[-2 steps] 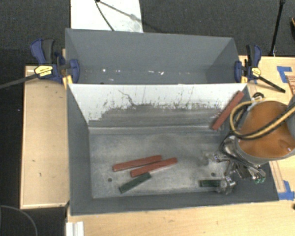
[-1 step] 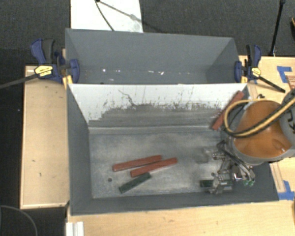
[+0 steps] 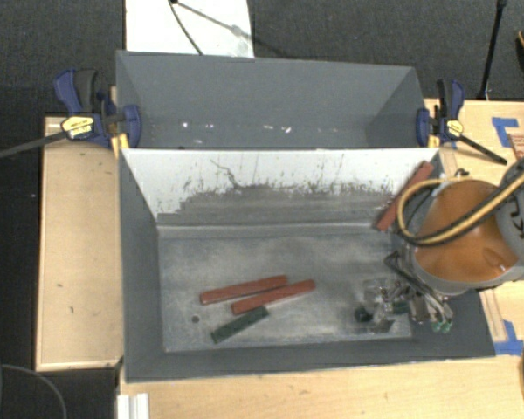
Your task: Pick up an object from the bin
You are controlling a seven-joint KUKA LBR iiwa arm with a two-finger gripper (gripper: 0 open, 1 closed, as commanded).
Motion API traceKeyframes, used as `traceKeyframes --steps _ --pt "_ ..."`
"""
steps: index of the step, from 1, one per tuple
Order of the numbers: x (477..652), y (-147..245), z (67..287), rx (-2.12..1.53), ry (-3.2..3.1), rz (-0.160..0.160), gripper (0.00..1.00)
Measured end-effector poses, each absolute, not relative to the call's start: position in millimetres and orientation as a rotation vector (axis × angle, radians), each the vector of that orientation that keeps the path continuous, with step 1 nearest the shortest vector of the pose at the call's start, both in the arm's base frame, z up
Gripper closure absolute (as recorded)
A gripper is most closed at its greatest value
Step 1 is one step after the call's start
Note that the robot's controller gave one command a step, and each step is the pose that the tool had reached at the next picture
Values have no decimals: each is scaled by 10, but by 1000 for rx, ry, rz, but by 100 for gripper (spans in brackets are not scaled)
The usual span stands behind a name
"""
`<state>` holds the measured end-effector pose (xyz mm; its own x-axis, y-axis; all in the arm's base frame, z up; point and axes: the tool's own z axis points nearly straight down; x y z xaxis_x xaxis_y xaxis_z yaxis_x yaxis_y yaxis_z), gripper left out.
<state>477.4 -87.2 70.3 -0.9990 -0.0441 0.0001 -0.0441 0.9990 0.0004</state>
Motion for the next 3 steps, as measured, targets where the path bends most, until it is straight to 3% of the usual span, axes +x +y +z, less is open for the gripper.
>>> traceKeyframes --steps 1,2,3 --pt "4783 -870 796 77 -3145 1 100" --pt "4805 -871 1533 81 -3149 2 100" --pt "4814 -871 1546 84 -3145 1 100"
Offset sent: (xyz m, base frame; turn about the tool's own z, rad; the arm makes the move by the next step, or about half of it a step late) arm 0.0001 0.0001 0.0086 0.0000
